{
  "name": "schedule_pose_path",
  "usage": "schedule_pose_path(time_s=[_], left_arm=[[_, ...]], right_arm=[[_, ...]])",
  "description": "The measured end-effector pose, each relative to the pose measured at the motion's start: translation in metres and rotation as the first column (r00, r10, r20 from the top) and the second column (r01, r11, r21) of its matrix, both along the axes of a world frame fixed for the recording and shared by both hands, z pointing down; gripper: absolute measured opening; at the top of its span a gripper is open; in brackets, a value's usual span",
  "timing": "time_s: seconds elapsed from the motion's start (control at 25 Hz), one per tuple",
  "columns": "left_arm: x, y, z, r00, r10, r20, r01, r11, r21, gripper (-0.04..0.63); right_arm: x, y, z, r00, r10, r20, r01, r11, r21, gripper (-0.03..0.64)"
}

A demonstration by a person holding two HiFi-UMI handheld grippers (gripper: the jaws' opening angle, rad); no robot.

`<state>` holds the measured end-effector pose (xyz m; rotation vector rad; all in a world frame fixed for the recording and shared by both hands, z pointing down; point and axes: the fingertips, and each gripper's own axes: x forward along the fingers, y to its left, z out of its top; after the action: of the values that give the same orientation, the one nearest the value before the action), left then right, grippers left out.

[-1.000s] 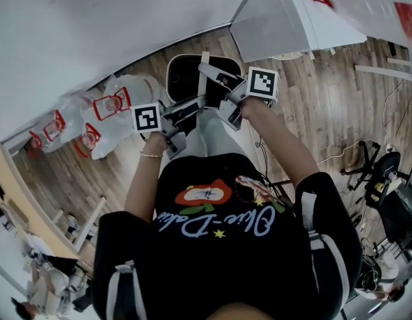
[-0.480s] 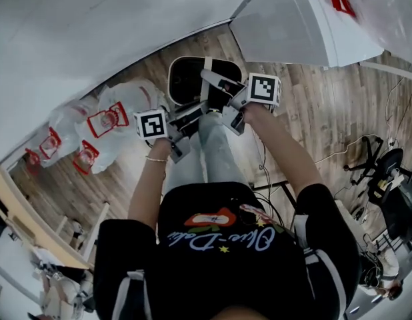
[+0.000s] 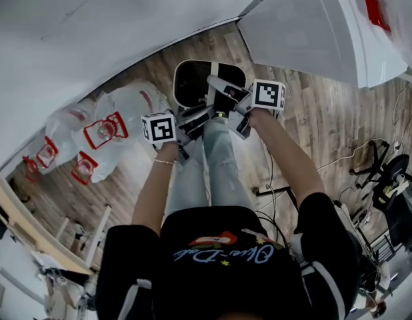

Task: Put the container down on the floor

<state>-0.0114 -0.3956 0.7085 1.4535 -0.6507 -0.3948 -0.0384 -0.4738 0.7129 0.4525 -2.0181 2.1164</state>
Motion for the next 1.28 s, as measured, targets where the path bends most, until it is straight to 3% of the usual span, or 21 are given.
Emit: schedule_pose_path(time_s=[0.88, 1.28], left_arm=[[-0.018, 0.008, 0.151, 0.999, -0.003, 0.054, 0.007, 0.997, -0.078, 0.072], [-0.021, 0.017, 0.209, 0.996, 0.028, 0.09, -0.014, 0.987, -0.158, 0.074]], right_arm=[[-0.03, 0.011, 0.144, 0.992, -0.126, -0.015, 0.127, 0.992, 0.029, 0.044], [-0.036, 0.022, 0.202, 0.984, -0.169, -0.052, 0.171, 0.985, 0.036, 0.044]])
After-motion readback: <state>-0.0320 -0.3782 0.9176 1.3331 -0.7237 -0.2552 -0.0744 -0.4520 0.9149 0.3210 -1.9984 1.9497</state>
